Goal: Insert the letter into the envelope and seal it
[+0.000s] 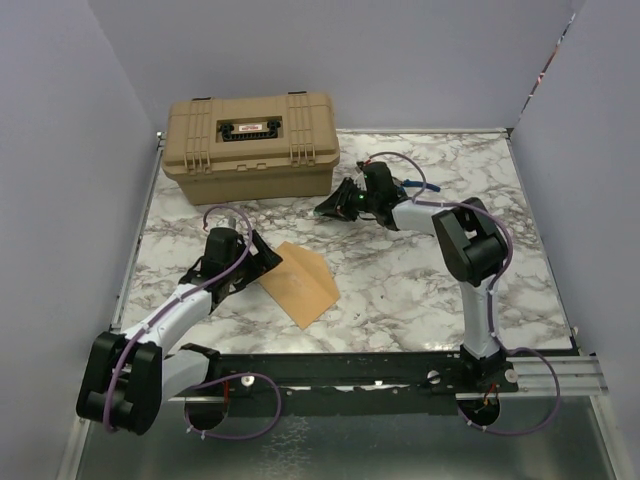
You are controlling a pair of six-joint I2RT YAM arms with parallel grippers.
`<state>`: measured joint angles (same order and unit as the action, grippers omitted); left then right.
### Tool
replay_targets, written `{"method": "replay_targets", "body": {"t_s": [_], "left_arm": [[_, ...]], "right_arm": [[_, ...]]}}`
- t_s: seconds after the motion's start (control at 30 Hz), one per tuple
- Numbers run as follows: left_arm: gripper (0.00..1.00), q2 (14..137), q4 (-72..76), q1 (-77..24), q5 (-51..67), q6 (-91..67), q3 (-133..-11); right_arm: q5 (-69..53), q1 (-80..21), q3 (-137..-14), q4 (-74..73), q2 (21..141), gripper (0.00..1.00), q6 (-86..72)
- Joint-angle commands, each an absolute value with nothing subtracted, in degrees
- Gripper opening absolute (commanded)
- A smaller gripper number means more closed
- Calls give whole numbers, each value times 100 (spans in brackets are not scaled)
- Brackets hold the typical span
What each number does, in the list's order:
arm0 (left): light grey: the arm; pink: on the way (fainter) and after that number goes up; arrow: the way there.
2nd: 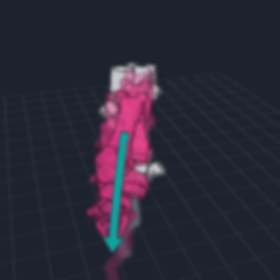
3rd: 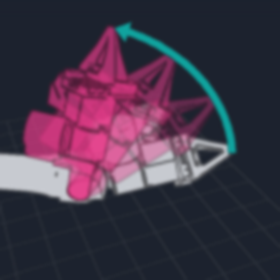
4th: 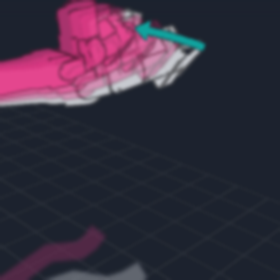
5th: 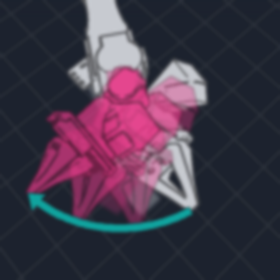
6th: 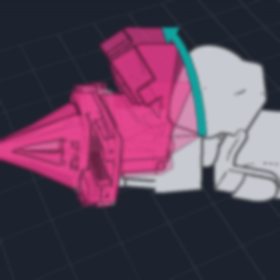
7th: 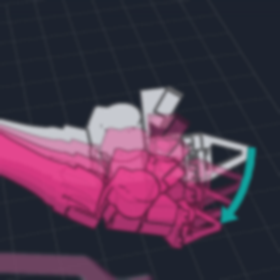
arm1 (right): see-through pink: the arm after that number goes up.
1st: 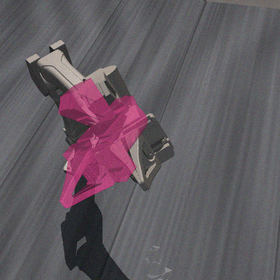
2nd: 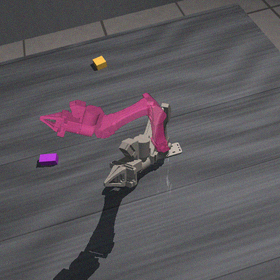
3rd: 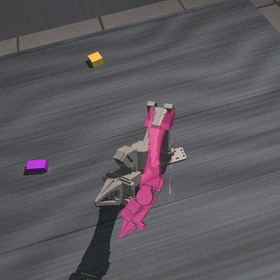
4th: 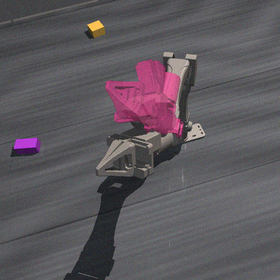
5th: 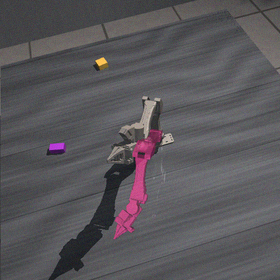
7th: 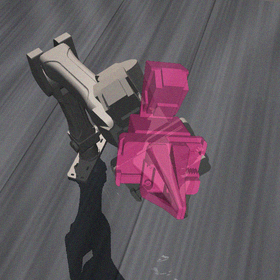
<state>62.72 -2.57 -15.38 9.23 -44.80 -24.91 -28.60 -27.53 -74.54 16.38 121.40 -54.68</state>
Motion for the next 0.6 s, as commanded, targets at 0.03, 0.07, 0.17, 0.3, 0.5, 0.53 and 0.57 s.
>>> {"method": "replay_targets", "body": {"t_s": [0.03, 0.07, 0.17, 0.3, 0.5, 0.53, 0.57], "left_arm": [[89, 6373, -506, -1505, 483, -4341, -2637], [90, 6365, -502, -1503, 490, -4356, -2637], [92, 6378, -501, -1504, 605, -4334, -2666], [91, 6411, -425, -1505, 699, -4345, -2657], [90, 6553, -322, -1505, 743, -4421, -2766], [90, 6597, -305, -1505, 769, -4416, -2806], [89, 6644, -283, -1508, 798, -4410, -2836]], "right_arm": [[-3165, -2729, -7800, 1706, 12569, 19, -5562], [-3191, -2725, -7852, 1687, 12636, 21, -5559], [-3192, -2718, -7985, 1535, 12763, 25, -5573], [-3091, -2690, -8207, 937, 12795, 35, -5459], [-2725, -2687, -8290, -149, 12548, 57, -4998], [-2605, -2689, -8289, -361, 12479, 59, -4923], [-2493, -2687, -8243, -503, 12376, 62, -4844]]}}
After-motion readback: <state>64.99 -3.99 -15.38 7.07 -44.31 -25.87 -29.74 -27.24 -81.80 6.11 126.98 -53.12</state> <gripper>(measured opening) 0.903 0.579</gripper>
